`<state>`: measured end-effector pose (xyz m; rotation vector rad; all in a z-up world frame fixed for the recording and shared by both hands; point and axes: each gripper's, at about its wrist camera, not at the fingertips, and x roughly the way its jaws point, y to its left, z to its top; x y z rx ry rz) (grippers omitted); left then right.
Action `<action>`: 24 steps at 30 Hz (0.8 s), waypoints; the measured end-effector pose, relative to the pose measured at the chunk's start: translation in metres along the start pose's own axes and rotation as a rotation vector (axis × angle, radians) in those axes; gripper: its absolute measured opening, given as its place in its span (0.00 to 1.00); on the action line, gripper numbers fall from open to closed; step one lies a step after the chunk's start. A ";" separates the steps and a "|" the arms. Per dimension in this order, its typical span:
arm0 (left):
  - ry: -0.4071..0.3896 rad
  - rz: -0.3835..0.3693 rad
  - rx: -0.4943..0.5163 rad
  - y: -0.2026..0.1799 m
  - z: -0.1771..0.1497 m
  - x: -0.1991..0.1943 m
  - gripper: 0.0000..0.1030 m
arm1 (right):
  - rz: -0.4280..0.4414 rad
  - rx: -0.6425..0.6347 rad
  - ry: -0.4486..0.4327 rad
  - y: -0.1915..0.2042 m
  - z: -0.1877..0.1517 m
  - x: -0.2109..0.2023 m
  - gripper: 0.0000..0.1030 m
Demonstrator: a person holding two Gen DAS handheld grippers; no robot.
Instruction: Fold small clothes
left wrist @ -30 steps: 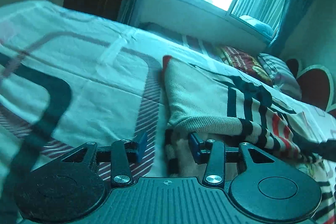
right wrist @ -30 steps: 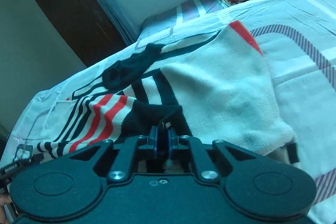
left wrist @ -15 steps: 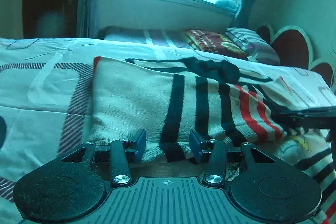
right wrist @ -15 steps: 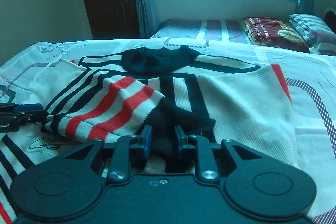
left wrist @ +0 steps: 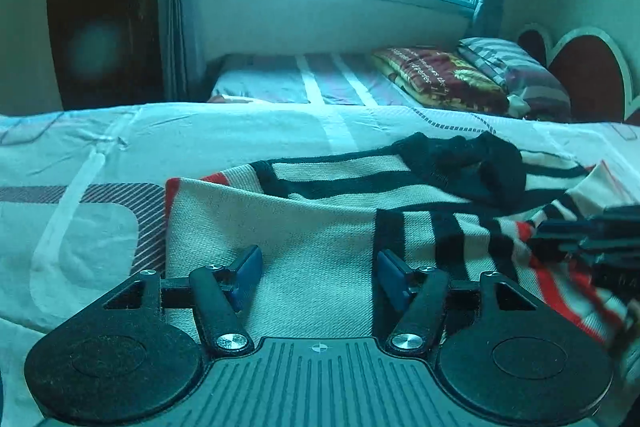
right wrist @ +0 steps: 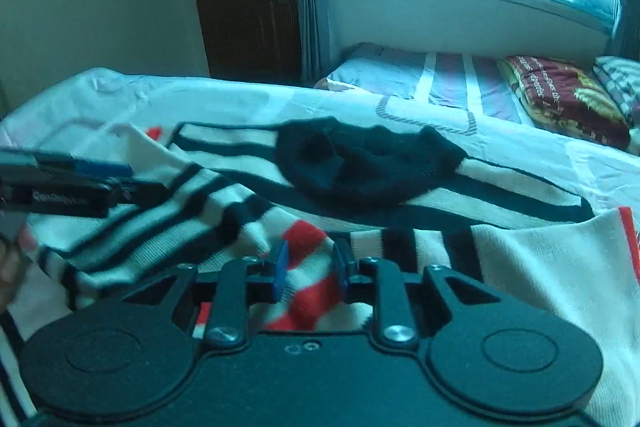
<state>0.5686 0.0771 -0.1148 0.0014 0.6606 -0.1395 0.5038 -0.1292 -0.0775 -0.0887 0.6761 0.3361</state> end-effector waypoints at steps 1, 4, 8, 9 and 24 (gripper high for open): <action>-0.001 0.005 0.010 -0.001 -0.001 -0.002 0.62 | -0.030 0.007 -0.003 -0.004 -0.001 -0.002 0.21; 0.001 0.021 0.019 -0.001 -0.002 -0.009 0.62 | -0.041 0.082 0.008 -0.029 -0.005 -0.009 0.22; 0.009 0.067 0.043 -0.010 0.000 -0.018 0.63 | -0.028 0.049 0.028 -0.029 -0.002 -0.021 0.25; -0.006 0.063 0.054 -0.013 0.000 -0.026 0.64 | -0.018 0.060 0.008 -0.031 -0.002 -0.031 0.26; -0.073 0.162 0.221 -0.058 -0.043 -0.153 0.87 | -0.092 0.132 -0.068 -0.031 -0.060 -0.169 0.37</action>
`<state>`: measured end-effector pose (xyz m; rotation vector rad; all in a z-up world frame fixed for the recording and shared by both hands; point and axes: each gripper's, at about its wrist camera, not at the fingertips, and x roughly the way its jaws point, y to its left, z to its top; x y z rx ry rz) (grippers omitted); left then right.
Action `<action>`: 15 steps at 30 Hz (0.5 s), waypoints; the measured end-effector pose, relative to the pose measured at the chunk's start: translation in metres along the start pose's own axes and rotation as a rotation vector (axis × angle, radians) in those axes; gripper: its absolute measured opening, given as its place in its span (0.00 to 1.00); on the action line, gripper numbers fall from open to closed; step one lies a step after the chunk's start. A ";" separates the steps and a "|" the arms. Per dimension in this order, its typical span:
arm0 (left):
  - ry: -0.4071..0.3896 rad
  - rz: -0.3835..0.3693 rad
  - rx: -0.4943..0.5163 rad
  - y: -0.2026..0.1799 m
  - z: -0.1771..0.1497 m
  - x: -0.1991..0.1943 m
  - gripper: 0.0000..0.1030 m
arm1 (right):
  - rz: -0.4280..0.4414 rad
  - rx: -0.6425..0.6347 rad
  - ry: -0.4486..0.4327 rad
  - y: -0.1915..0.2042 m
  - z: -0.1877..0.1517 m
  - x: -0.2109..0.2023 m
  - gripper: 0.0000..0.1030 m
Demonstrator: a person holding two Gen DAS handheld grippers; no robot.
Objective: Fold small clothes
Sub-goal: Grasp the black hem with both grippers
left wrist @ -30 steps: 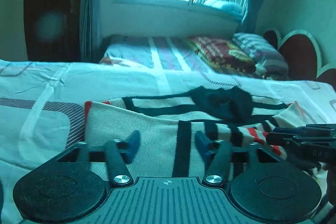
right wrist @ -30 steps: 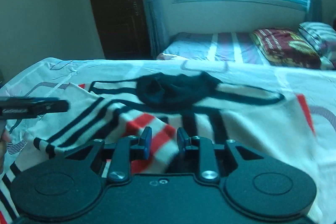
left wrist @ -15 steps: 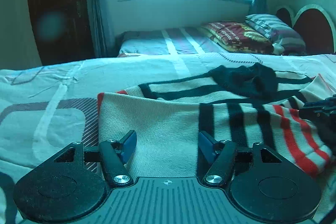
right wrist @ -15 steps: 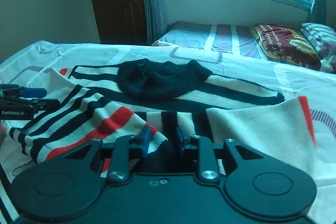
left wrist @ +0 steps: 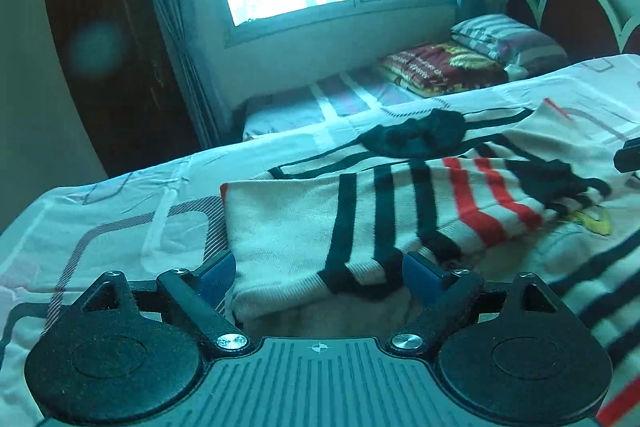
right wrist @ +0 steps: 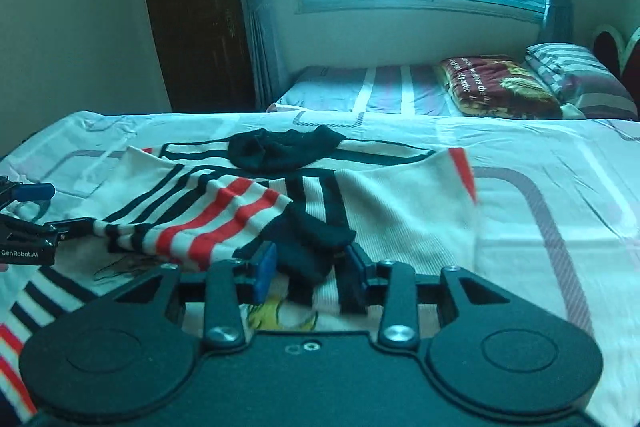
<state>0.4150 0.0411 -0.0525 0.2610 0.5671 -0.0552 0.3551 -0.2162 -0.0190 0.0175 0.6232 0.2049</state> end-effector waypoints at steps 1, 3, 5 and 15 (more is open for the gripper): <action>-0.003 0.002 0.004 0.000 -0.002 -0.008 0.87 | -0.005 0.004 -0.005 0.001 -0.004 -0.010 0.37; -0.007 0.008 0.021 -0.002 -0.007 -0.027 0.87 | -0.010 0.023 -0.014 0.002 -0.010 -0.030 0.37; -0.009 0.008 0.030 -0.003 -0.014 -0.043 0.87 | -0.016 0.042 -0.022 0.002 -0.018 -0.050 0.37; 0.012 -0.002 0.060 -0.002 -0.057 -0.111 0.87 | -0.052 0.107 0.005 0.005 -0.074 -0.131 0.42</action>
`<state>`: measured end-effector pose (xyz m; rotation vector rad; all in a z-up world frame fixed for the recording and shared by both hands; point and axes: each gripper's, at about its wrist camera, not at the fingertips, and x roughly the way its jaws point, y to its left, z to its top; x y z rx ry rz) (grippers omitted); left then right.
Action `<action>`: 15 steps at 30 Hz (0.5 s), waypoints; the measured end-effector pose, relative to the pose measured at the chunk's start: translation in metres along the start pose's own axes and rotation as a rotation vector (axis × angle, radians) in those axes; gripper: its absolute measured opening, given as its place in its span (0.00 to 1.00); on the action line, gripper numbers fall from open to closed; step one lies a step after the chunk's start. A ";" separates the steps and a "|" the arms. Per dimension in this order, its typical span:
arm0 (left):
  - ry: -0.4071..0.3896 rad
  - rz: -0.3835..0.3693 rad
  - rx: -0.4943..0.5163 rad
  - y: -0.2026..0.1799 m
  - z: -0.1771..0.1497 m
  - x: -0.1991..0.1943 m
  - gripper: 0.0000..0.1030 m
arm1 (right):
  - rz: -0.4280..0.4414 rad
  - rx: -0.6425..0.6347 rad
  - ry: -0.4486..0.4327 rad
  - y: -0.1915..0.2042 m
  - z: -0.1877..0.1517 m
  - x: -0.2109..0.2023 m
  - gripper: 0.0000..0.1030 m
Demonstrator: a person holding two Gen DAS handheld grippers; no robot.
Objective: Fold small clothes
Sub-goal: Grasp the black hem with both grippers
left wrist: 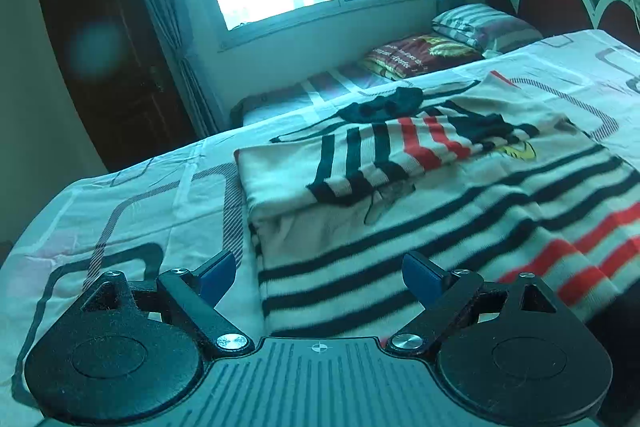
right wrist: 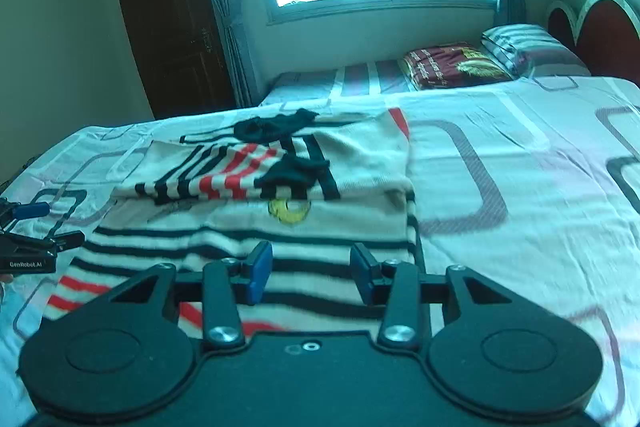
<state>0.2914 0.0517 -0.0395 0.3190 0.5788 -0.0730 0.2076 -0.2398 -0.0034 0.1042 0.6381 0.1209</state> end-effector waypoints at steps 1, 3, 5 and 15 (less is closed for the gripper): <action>0.002 -0.007 -0.008 0.001 -0.005 -0.006 0.87 | -0.006 -0.004 0.012 -0.001 -0.008 -0.006 0.43; 0.019 -0.038 -0.046 0.008 -0.021 -0.021 0.87 | -0.014 -0.002 0.037 -0.003 -0.024 -0.017 0.43; 0.045 -0.088 -0.105 0.017 -0.039 -0.033 0.87 | -0.021 0.025 0.061 -0.009 -0.038 -0.025 0.43; 0.190 -0.428 -0.661 0.060 -0.141 -0.055 0.61 | 0.114 0.376 0.142 -0.049 -0.094 -0.045 0.44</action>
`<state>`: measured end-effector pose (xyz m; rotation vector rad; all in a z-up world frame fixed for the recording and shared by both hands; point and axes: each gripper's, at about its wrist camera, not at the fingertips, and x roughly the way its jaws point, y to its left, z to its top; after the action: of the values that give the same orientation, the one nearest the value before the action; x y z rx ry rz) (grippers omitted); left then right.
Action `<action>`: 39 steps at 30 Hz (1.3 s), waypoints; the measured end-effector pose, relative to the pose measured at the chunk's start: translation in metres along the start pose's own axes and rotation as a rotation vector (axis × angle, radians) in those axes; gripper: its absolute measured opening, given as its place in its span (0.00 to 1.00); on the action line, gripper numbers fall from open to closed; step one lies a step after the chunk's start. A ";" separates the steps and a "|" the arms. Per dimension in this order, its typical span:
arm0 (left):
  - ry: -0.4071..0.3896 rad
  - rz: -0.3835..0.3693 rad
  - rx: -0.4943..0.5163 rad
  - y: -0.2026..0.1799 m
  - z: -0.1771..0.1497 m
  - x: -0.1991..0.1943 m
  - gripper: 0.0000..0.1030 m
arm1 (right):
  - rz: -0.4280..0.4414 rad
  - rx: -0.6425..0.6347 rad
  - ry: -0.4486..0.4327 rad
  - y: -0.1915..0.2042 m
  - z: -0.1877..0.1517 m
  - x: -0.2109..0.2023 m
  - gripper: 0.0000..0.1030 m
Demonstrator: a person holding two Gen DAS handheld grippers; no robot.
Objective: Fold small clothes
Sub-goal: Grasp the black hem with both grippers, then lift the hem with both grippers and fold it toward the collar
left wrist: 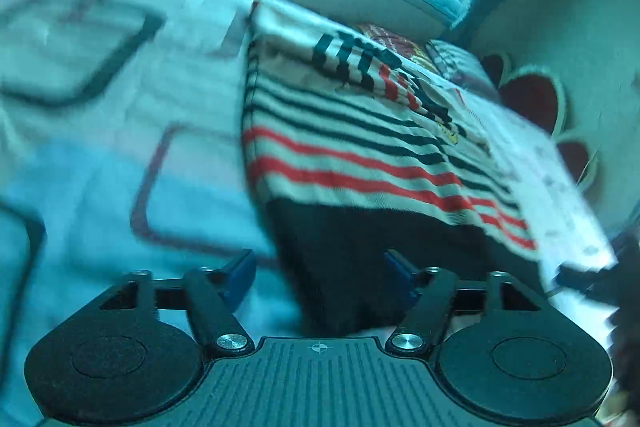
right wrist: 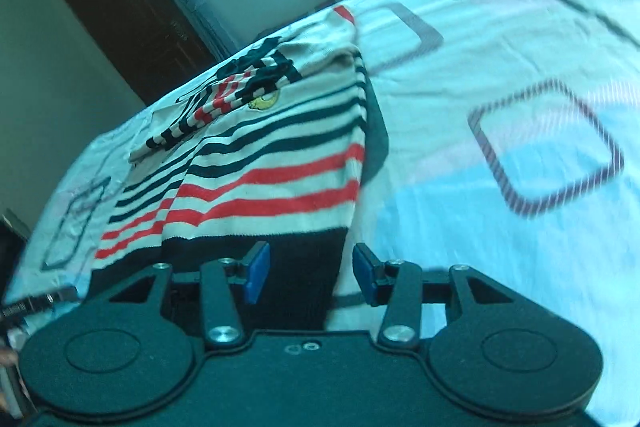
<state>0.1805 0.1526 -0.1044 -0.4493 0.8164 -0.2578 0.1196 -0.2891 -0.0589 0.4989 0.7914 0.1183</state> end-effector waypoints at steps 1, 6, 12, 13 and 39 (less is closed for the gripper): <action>0.018 -0.042 -0.052 0.007 -0.007 0.004 0.59 | 0.018 0.032 0.012 -0.005 -0.002 0.002 0.44; 0.023 -0.143 -0.167 0.019 -0.010 0.018 0.59 | 0.128 0.140 0.068 -0.018 -0.011 0.016 0.41; 0.048 -0.284 -0.302 0.038 -0.003 0.041 0.51 | 0.226 0.208 0.140 -0.017 -0.008 0.042 0.09; 0.067 -0.273 -0.298 0.037 0.000 0.045 0.32 | 0.230 0.213 0.137 -0.016 -0.008 0.044 0.08; -0.031 -0.115 -0.173 0.033 -0.012 0.025 0.08 | 0.144 0.178 0.083 -0.037 -0.007 0.016 0.07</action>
<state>0.1894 0.1683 -0.1430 -0.6619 0.7872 -0.2871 0.1228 -0.3142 -0.0911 0.7239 0.8510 0.2042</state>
